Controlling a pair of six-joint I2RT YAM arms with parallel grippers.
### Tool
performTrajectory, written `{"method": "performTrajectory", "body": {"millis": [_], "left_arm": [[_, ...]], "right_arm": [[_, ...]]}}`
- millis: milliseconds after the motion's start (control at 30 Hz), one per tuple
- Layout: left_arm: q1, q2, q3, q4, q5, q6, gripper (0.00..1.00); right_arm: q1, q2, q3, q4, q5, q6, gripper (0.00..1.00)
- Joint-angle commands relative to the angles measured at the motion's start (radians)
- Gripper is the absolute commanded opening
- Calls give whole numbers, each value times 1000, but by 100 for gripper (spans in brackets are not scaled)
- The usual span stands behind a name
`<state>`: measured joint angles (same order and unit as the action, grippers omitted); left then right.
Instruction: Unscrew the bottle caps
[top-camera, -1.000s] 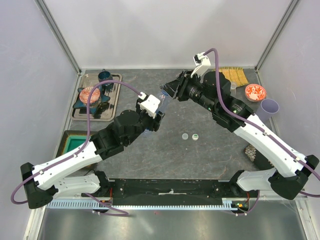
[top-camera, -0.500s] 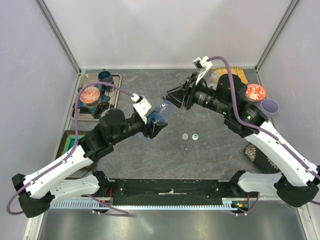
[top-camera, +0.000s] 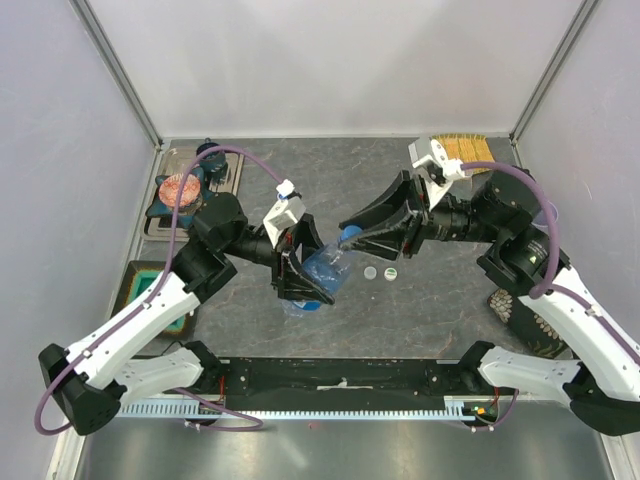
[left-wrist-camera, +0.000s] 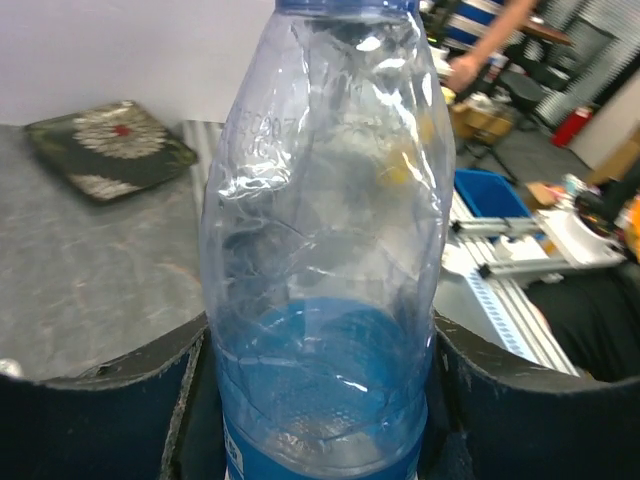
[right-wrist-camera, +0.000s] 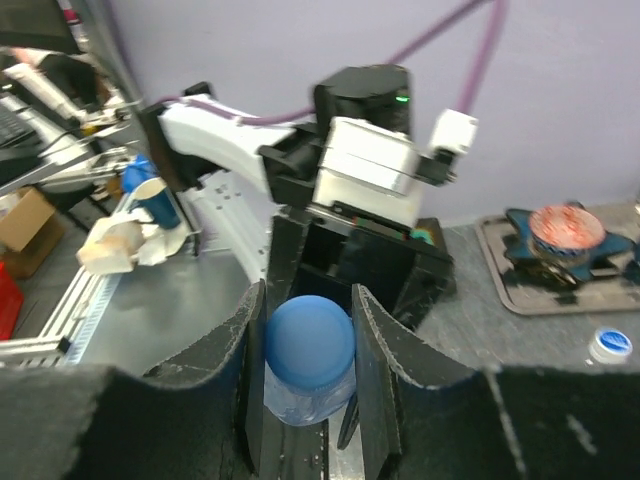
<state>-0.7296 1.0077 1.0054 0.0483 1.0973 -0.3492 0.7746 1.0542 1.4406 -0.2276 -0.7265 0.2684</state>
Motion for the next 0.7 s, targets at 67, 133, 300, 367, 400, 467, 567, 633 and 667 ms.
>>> {"method": "performTrajectory", "body": {"millis": [67, 133, 300, 367, 400, 467, 567, 633, 667], "left_arm": [[21, 57, 36, 283, 233, -209, 39], [30, 69, 38, 283, 240, -212, 39], [55, 86, 29, 285, 243, -208, 39], [67, 86, 21, 272, 230, -197, 39], [78, 83, 19, 265, 222, -191, 39], [82, 81, 15, 242, 213, -174, 39], [82, 74, 15, 211, 193, -154, 39], [82, 66, 18, 190, 173, -137, 39], [82, 65, 19, 180, 167, -122, 39]], "right_arm": [[6, -42, -104, 262, -353, 138, 0], [6, -54, -120, 313, -389, 184, 0], [6, -80, -114, 313, -401, 183, 0], [6, -95, -108, 307, -363, 175, 0], [6, -102, -106, 304, -341, 172, 0], [5, -102, -91, 291, -317, 164, 0], [5, -82, -57, 229, -304, 132, 0], [5, -76, -52, 182, -291, 120, 0], [5, -74, -51, 171, -251, 109, 0]]}}
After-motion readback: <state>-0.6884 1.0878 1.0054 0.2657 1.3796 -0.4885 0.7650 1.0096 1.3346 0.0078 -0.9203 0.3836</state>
